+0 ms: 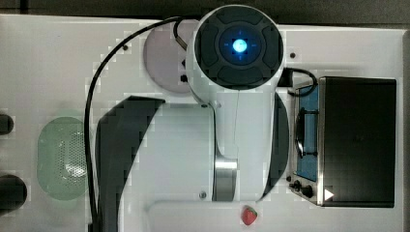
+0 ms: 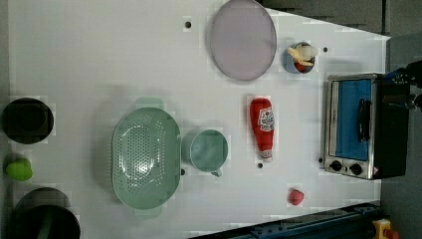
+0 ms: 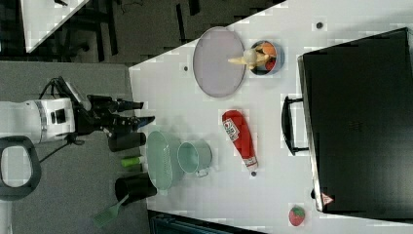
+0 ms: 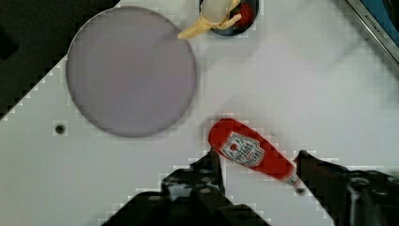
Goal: Pick Ketchup from the table and place it in strainer.
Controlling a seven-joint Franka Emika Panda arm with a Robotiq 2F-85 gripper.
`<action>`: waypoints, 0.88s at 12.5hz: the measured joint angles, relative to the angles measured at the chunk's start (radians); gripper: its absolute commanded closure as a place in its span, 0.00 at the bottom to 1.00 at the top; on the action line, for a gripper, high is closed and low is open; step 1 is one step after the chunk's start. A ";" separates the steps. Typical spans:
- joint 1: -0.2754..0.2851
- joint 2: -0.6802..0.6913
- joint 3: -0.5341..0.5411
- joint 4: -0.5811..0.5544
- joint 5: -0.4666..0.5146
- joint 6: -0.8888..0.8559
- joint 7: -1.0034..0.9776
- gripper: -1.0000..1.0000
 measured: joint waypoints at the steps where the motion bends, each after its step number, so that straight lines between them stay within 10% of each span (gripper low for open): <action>1: -0.031 -0.048 0.026 -0.048 0.005 -0.085 0.000 0.21; 3: -0.066 -0.178 0.042 -0.150 0.004 -0.199 0.000 0.00; 11: -0.103 -0.160 0.083 -0.200 0.016 0.040 -0.217 0.00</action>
